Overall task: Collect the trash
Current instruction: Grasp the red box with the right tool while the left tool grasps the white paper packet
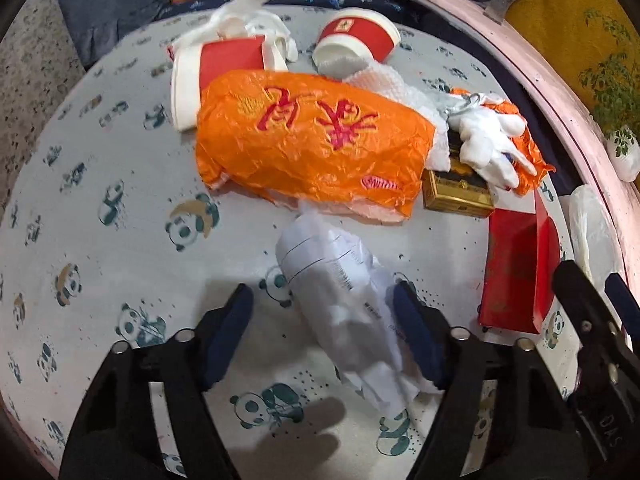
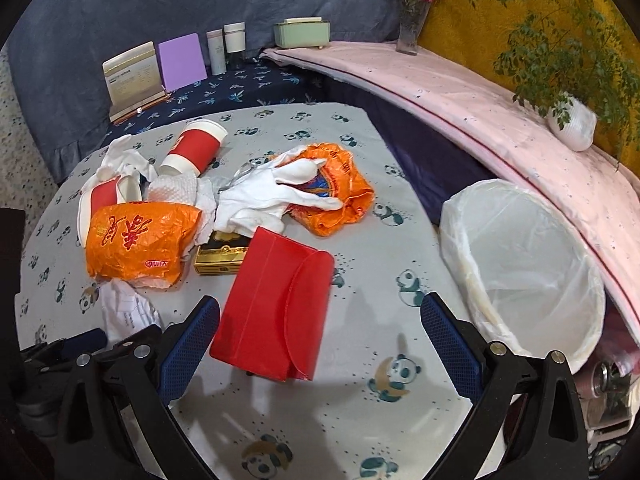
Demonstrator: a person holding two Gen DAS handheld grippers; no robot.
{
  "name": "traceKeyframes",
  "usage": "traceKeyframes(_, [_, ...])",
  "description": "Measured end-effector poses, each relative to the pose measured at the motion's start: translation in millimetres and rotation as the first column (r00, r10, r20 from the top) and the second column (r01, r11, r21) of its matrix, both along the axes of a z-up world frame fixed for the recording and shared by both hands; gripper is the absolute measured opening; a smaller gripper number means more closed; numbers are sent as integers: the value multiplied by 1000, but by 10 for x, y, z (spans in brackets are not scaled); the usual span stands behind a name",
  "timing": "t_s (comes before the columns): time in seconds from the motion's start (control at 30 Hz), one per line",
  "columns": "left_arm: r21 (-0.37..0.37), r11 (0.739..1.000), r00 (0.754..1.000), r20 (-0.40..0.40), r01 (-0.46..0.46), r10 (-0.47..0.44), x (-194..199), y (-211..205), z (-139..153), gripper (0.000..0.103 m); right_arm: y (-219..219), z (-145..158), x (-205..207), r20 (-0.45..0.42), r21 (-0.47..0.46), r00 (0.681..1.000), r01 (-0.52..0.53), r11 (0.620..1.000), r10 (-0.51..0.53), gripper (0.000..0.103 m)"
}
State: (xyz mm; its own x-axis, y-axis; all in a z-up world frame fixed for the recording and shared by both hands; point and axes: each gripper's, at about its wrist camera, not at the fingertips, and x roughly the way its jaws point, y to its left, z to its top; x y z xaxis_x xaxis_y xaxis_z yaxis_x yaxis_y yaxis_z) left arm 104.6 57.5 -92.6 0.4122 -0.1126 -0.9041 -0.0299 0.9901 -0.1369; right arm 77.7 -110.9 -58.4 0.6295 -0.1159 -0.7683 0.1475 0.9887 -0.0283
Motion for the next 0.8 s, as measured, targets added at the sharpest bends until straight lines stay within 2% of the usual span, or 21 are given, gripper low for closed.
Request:
traceKeyframes(0.03, [-7,1000,1000,2,10,-10,-3,13,6,53,14,-25,23,-3,4,1000,-3,1000,3,96])
traceKeyframes(0.1, [-17,1000,1000,2,13,-13,-8,45,17,34,41,-97,75,-18,4,1000,-4,1000,4,96])
traceKeyframes(0.17, [-29,999,1000,2,18,-18,-7,82,22,30,55,-166,129,-32,17,999,-3,1000,3,95])
traceKeyframes(0.27, [-34,999,1000,8,22,-22,-27,121,42,24,58,-282,188,-62,31,998,-3,1000,5,83])
traceKeyframes(0.3, [-35,999,1000,11,24,-24,-39,133,53,23,57,-310,186,-69,35,998,-2,999,4,75])
traceKeyframes(0.4, [-23,999,999,37,41,-40,-78,129,107,21,19,-390,175,-98,81,995,-1,997,9,39])
traceKeyframes(0.43, [-18,999,998,48,47,-47,-86,128,134,21,11,-392,156,-97,91,995,1,996,8,30])
traceKeyframes(0.47, [-14,998,997,62,56,-55,-108,121,179,21,-5,-373,122,-89,98,996,5,995,4,26])
traceKeyframes(0.5, [-12,998,995,74,65,-64,-130,104,219,21,-15,-355,101,-85,100,996,3,995,5,12])
traceKeyframes(0.53, [-11,997,994,80,71,-70,-156,95,242,21,-32,-331,75,-82,101,997,4,995,4,8])
traceKeyframes(0.6, [-9,996,991,98,90,-88,-207,26,322,21,-74,-262,8,-67,108,998,6,994,2,2])
traceKeyframes(0.8, [10,989,977,154,146,-146,-366,-175,553,21,-197,44,-234,17,70,1000,19,997,-20,1])
